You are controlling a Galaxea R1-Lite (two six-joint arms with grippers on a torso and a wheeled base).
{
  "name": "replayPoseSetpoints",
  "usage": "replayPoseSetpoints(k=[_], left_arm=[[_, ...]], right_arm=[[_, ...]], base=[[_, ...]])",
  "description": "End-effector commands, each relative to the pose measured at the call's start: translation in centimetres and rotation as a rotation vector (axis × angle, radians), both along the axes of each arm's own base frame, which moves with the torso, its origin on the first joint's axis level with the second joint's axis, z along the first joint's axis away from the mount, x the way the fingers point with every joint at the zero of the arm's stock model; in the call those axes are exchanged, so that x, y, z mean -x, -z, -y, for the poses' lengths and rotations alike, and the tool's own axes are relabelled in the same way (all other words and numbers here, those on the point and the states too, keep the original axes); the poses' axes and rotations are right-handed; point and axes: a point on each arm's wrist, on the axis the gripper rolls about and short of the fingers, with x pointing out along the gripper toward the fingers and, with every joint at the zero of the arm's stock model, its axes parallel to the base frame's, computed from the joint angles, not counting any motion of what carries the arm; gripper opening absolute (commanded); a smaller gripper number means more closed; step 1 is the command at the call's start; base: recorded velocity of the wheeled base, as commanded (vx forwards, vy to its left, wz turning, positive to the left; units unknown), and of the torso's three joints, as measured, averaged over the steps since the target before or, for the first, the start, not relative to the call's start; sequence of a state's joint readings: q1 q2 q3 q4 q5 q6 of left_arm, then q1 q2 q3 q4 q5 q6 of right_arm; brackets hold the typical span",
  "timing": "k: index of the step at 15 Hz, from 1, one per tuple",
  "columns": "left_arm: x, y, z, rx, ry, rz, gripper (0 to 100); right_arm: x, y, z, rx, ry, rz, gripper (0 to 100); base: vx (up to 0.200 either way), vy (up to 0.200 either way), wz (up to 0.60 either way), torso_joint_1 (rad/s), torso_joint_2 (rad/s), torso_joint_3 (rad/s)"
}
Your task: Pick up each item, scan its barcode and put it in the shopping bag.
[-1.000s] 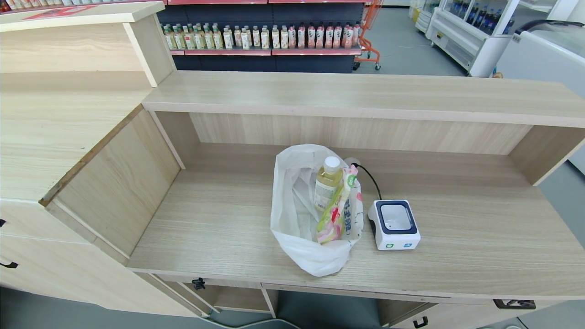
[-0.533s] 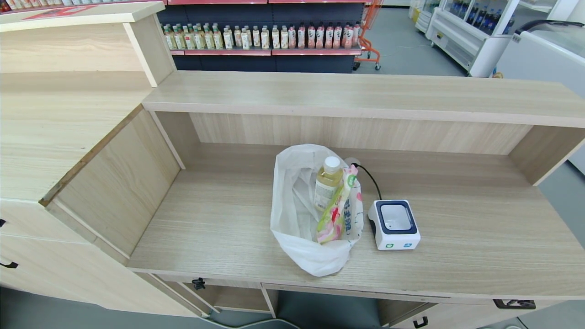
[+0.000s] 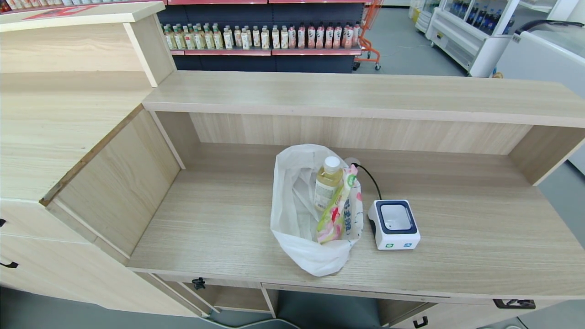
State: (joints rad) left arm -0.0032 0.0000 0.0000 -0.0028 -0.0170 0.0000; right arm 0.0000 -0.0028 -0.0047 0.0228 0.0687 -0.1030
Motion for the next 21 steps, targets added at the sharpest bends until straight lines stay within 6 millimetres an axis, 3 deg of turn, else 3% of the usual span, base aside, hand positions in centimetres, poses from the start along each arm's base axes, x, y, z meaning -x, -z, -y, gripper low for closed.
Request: replayPoseSetpoints(k=[1,21], left_arm=[[-0.01,-0.01,0.00,0.000,0.000,-0.001,100],[-0.01,-0.01,0.00,0.000,0.000,-0.001,100]], right_arm=[[-0.02,0.03,0.00,-0.003,0.000,-0.006,100],[-0.02,0.03,0.00,0.000,0.000,-0.006,100]], base=[[0.000,0.000,0.00,0.000,0.00,0.000],[0.000,0.000,0.00,0.000,0.00,0.000]])
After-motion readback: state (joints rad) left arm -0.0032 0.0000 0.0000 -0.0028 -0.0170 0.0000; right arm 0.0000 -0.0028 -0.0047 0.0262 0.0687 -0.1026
